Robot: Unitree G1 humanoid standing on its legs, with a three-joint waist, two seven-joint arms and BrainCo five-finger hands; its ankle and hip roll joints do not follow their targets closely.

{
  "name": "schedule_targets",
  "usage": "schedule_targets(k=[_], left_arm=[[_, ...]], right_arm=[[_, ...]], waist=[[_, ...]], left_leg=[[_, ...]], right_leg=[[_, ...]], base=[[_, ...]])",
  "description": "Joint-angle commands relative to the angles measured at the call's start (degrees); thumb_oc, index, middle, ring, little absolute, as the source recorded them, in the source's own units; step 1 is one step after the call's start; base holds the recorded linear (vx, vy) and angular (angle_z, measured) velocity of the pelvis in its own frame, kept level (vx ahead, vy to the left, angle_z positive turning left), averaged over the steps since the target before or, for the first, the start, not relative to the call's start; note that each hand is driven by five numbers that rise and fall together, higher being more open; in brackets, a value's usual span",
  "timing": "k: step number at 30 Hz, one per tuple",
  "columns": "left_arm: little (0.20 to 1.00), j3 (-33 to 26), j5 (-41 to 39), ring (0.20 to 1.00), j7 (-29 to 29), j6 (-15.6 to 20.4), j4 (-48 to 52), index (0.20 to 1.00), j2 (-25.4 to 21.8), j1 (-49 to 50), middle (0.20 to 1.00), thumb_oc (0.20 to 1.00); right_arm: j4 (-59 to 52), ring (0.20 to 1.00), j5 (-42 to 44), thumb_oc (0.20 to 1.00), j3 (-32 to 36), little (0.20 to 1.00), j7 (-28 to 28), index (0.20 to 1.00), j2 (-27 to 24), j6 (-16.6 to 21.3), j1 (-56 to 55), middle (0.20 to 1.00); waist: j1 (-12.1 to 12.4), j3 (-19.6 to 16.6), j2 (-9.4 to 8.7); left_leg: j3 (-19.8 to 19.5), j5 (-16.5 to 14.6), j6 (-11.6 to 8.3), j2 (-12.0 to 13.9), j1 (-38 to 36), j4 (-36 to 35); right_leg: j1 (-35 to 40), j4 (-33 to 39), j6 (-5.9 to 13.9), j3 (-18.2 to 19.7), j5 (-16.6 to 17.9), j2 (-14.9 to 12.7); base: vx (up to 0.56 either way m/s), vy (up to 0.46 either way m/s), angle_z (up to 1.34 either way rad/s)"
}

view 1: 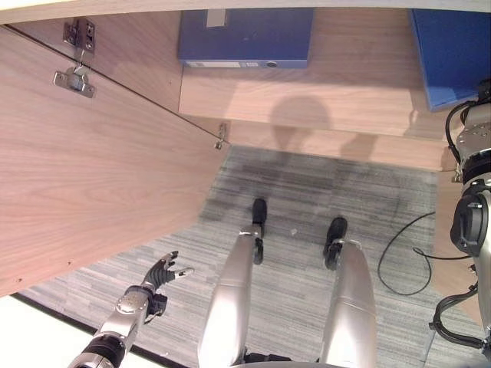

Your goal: Put the empty folder in the office cabinet

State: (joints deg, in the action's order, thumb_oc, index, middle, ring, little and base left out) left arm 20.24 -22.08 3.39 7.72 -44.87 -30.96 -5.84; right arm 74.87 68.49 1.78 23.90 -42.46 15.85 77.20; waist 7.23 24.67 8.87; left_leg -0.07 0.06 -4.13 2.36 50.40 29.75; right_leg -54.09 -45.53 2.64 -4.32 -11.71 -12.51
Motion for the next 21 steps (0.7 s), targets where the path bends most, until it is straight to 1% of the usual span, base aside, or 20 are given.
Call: schedule_targets(k=[1,5,7,8,12,17,21], left_arm=[[1.0,1.2,-0.1,1.0,-1.2,1.1,-3.2,1.0,-1.4,3.3,1.0,1.0],[1.0,1.6,-0.7,1.0,-1.3,1.3,-1.8,1.0,-1.4,3.7,1.0,1.0],[1.0,2.1,-0.6,1.0,-1.4,1.5,-1.6,1.0,-1.5,4.0,1.0,1.0],[1.0,2.9,-0.2,1.0,-1.3,1.4,-1.2,1.0,-1.4,4.1,1.0,1.0],[1.0,4.0,0.4,1.0,-1.0,1.4,-0.3,1.0,-2.0,4.5,1.0,1.0],[1.0,5.3,0.4,1.0,-0.5,1.6,1.2,1.0,-2.9,4.7,1.0,1.0],[1.0,5.0,0.5,1.0,-0.5,1.6,0.8,1.0,-3.6,4.6,1.0,1.0]], right_arm=[[-2.8,0.2,0.3,0.2,-1.5,0.2,3.2,0.2,-8.5,7.3,4.8,0.2],[-5.0,0.2,0.5,0.2,-1.9,0.2,4.9,0.2,-8.5,9.0,6.5,0.2],[-6.2,0.2,0.7,0.2,-2.2,0.2,6.0,0.2,-8.5,10.4,7.6,0.2],[-8.1,0.2,1.1,0.2,-1.9,0.2,6.9,0.2,-8.2,12.2,8.2,0.2],[-7.9,0.2,3.1,0.2,-1.2,0.2,8.7,0.2,-8.8,14.7,10.8,0.2],[-9.1,0.2,3.6,0.2,-3.4,0.2,9.1,0.2,-9.6,15.5,14.4,0.2],[-8.2,0.2,2.9,0.2,-4.6,0.2,9.4,0.2,-10.5,14.6,14.9,0.2]], waist=[[-1.4,-3.8,2.52],[-1.4,-3.9,3.11],[-1.4,-4.0,3.29],[-1.4,-4.1,3.58],[-0.8,-4.6,4.31],[-0.6,-5.0,5.07],[-0.5,-5.1,5.15]], left_leg=[[-1.5,-11.9,-1.15,2.8,-3.4,4.1],[-1.6,-12.1,-1.19,2.3,-3.3,4.2],[-1.8,-12.0,-1.25,2.1,-3.5,3.9],[-1.9,-12.0,-1.35,1.9,-4.0,3.6],[-2.1,-11.8,-1.53,1.1,-5.6,2.0],[-2.4,-11.2,-1.78,0.4,-6.0,0.6],[-2.7,-11.0,-1.78,0.0,-5.7,0.7]], right_leg=[[3.7,-0.9,2.72,1.4,-8.7,2.7],[3.2,-2.0,2.69,1.7,-9.3,2.3],[3.2,-2.4,2.65,1.9,-9.7,2.3],[3.4,-2.9,2.53,2.1,-10.1,2.3],[4.4,-2.9,2.48,2.0,-10.9,2.1],[4.7,-2.4,2.92,1.8,-10.7,1.6],[4.6,-2.7,3.02,1.8,-10.4,1.4]], base=[[0.04,-0.021,0.0],[0.05,-0.022,0.02],[0.06,-0.021,0.09],[0.08,-0.029,0.06],[0.06,-0.023,0.07],[0.04,-0.002,0.07],[0.02,0.007,0.05]])
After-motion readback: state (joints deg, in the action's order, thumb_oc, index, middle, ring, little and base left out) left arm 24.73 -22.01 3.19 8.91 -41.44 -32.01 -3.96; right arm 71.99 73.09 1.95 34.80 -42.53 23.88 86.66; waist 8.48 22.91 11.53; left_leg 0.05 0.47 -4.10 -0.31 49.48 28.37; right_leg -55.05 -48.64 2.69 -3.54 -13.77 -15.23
